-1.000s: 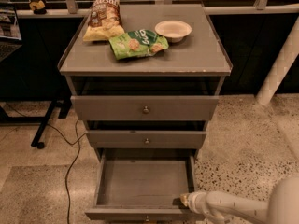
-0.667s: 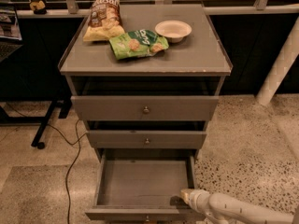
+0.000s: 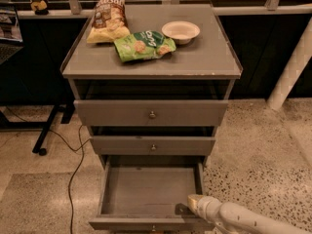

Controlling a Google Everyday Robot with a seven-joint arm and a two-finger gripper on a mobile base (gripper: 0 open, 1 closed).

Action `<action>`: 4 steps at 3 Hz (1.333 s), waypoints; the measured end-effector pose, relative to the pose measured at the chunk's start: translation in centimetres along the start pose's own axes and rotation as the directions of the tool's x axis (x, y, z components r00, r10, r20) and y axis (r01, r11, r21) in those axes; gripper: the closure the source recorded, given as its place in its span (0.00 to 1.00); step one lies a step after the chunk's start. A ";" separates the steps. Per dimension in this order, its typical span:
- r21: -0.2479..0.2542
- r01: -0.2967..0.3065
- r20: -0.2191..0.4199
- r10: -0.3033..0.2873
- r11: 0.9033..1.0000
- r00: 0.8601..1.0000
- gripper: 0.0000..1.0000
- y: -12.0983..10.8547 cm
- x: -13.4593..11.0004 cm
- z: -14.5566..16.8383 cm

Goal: Open bottom drawer

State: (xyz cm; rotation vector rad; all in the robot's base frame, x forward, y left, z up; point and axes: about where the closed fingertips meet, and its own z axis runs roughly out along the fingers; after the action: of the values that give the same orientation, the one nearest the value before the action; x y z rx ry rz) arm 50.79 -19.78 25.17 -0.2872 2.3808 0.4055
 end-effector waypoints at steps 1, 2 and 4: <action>0.000 0.000 0.000 0.000 1.000 1.000 0.59 0.0 0.0 0.0; 0.000 0.000 0.000 0.000 1.000 1.000 0.36 0.0 0.0 0.0; 0.000 0.000 0.000 0.000 1.000 1.000 0.00 0.0 0.0 0.0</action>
Offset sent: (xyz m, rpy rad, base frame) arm 0.0000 0.0000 0.0000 0.0000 0.0000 0.0000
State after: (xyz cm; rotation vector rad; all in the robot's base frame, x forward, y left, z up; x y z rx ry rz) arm 50.79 -19.77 25.17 -0.2873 2.3808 0.4057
